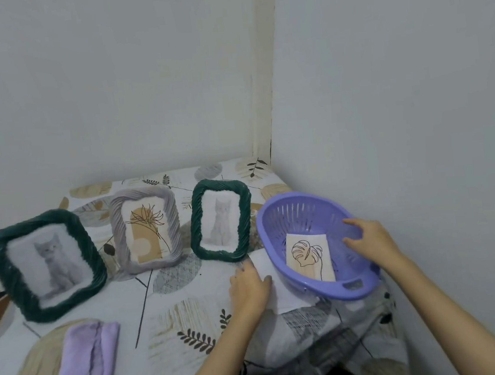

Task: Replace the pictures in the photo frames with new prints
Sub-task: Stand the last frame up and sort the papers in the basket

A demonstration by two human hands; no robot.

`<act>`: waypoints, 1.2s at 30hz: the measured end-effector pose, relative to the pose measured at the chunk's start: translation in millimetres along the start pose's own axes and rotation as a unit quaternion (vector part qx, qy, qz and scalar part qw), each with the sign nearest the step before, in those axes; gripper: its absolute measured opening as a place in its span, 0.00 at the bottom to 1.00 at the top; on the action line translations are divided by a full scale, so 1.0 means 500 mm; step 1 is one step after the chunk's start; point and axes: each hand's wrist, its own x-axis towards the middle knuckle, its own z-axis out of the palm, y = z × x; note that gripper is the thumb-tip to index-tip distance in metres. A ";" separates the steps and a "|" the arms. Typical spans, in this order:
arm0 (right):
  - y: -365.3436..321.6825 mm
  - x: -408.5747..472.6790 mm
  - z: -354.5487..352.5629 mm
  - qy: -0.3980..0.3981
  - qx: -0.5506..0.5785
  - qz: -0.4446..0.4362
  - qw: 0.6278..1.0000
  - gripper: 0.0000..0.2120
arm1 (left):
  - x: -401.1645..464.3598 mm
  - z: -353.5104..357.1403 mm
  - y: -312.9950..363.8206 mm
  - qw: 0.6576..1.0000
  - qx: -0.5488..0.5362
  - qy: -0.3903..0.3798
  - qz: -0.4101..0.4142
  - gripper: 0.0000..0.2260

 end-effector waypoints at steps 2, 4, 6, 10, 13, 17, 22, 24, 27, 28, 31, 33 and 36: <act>0.015 -0.002 -0.008 -0.019 0.050 0.011 0.998 0.25 | -0.010 0.014 0.028 0.999 0.018 0.007 -0.037 0.25; 0.031 -0.005 -0.016 -0.018 0.106 0.037 0.993 0.25 | -0.013 0.026 0.050 0.997 0.029 0.012 -0.071 0.27; 0.049 -0.007 -0.028 -0.001 0.154 0.052 0.987 0.26 | -0.012 0.036 0.063 0.995 0.034 0.012 -0.091 0.27; 0.080 0.003 -0.081 0.061 0.216 0.054 0.973 0.27 | -0.008 0.046 0.081 0.993 0.043 0.019 -0.105 0.25; 0.082 0.002 -0.115 0.087 0.229 0.044 0.969 0.27 | 0.000 0.050 0.100 0.991 -0.001 0.010 -0.137 0.25; 0.071 -0.004 -0.127 0.087 0.248 0.039 0.964 0.28 | 0.006 0.049 0.111 0.981 -0.063 -0.003 -0.181 0.26; 0.081 -0.007 -0.112 0.084 0.257 0.056 0.961 0.27 | -0.006 0.033 0.098 0.986 -0.082 -0.044 -0.139 0.19; 0.082 -0.007 -0.103 0.084 0.246 0.059 0.964 0.27 | -0.015 0.011 0.084 0.981 -0.140 -0.071 -0.117 0.21; 0.079 -0.010 -0.080 0.071 0.222 0.049 0.971 0.28 | -0.038 -0.044 0.032 0.961 -0.232 -0.080 -0.128 0.20; 0.077 -0.009 -0.070 0.064 0.214 0.046 0.974 0.27 | -0.043 -0.066 0.009 0.958 -0.244 -0.074 -0.134 0.19; 0.065 -0.017 -0.033 0.032 0.212 0.042 0.976 0.27 | -0.054 -0.134 -0.050 0.945 -0.292 -0.036 -0.140 0.13; 0.050 -0.025 -0.008 0.007 0.211 0.032 0.977 0.26 | -0.058 -0.172 -0.072 0.935 -0.322 -0.005 -0.150 0.13; 0.034 -0.033 0.017 -0.022 0.210 0.024 0.977 0.26 | -0.063 -0.207 -0.080 0.929 -0.343 0.022 -0.137 0.13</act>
